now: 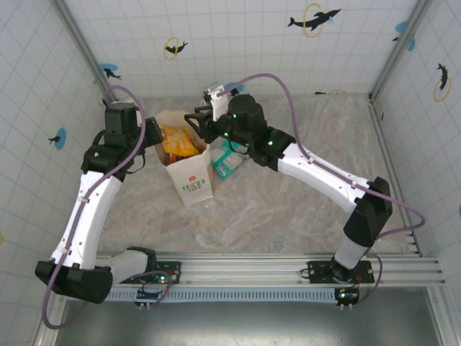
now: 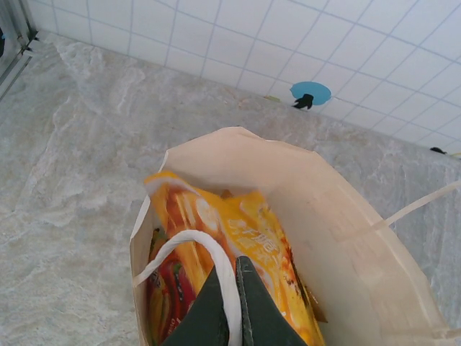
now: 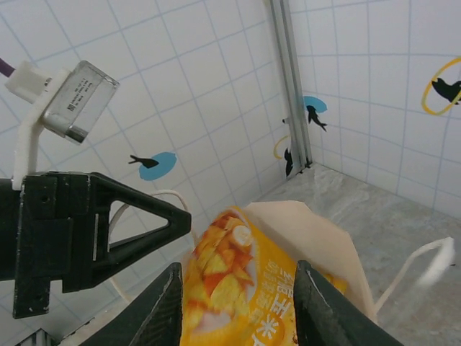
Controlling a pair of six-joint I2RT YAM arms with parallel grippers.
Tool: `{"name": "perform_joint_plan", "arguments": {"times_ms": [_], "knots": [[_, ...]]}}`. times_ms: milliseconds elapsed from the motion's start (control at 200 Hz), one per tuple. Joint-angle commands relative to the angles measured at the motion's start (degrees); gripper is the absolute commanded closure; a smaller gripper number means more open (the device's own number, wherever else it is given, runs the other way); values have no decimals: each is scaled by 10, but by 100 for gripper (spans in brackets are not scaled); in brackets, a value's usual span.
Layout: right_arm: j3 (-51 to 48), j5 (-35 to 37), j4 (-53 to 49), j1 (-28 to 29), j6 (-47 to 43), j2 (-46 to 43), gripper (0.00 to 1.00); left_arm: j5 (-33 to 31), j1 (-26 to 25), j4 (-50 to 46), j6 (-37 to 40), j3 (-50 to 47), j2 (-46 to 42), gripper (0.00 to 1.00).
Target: Place the snacks into the paper bag
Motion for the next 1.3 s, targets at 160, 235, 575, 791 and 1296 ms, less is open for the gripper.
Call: {"name": "perform_joint_plan", "arguments": {"times_ms": [160, 235, 575, 791, 1296], "knots": [[-60, 22, -2, -32, 28, -63, 56, -2, 2, 5, 3, 4, 5, 92], [-99, 17, -3, -51, 57, -79, 56, -2, 2, 6, 2, 3, 5, 92], [-145, 39, -4, -9, -9, -116, 56, -11, 2, 3, -1, -1, -4, 91], [-131, 54, 9, 59, -188, -94, 53, -15, 3, 1, -2, -4, -9, 92], [215, 70, -182, 82, -260, 173, 49, -6, 3, 2, -5, -1, -8, 92]]}}
